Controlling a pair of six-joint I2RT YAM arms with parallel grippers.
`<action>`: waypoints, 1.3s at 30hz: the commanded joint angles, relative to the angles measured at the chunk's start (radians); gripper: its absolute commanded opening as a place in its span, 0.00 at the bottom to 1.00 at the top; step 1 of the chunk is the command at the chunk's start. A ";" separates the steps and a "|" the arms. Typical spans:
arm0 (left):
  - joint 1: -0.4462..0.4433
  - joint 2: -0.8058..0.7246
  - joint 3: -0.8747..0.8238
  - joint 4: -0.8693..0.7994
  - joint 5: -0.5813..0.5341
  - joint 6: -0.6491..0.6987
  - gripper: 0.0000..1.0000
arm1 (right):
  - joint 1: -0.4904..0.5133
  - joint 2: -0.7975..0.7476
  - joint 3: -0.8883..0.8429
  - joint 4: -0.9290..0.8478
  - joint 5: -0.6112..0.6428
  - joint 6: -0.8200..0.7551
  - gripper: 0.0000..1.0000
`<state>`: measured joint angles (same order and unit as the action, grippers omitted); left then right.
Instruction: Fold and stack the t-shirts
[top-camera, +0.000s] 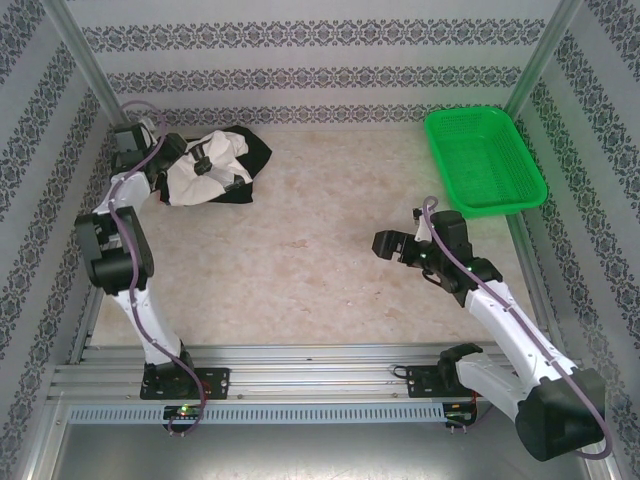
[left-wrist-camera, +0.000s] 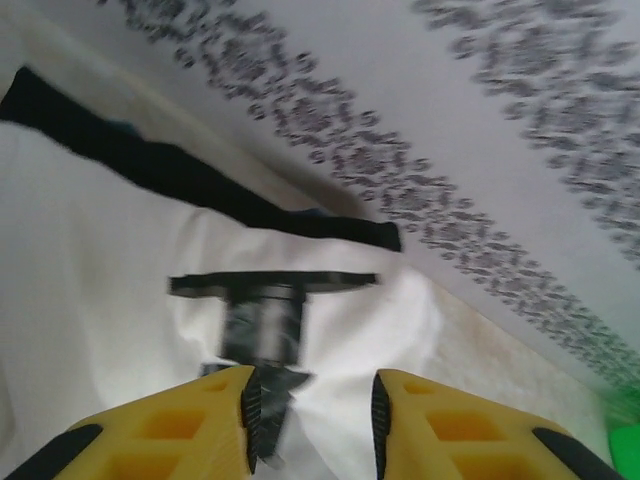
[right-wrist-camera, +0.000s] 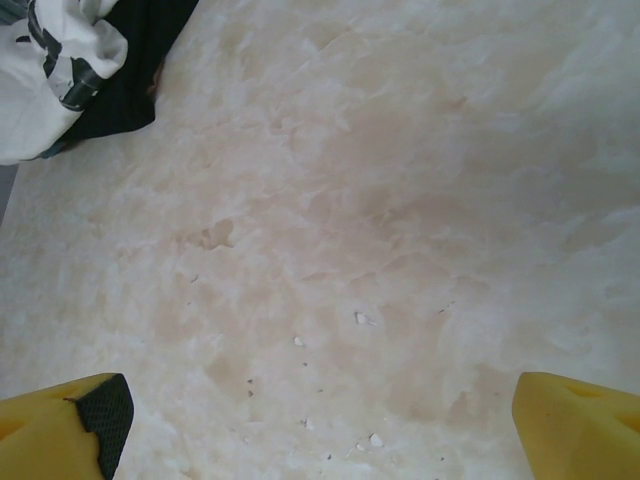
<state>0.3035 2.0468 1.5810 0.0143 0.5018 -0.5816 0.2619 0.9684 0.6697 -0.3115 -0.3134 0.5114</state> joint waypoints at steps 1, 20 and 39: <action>0.015 0.075 0.070 -0.018 0.017 -0.016 0.35 | 0.023 -0.021 0.030 -0.031 0.041 0.040 0.98; 0.167 0.213 0.033 0.150 -0.042 -0.156 0.48 | 0.161 0.053 0.130 -0.031 0.122 0.054 0.98; 0.128 -0.808 -0.916 0.105 -0.019 0.061 1.00 | -0.233 -0.280 -0.290 0.161 0.414 -0.135 0.98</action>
<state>0.4862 1.3117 0.8104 0.2111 0.5098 -0.6266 0.0761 0.6949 0.4583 -0.2817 0.0040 0.4355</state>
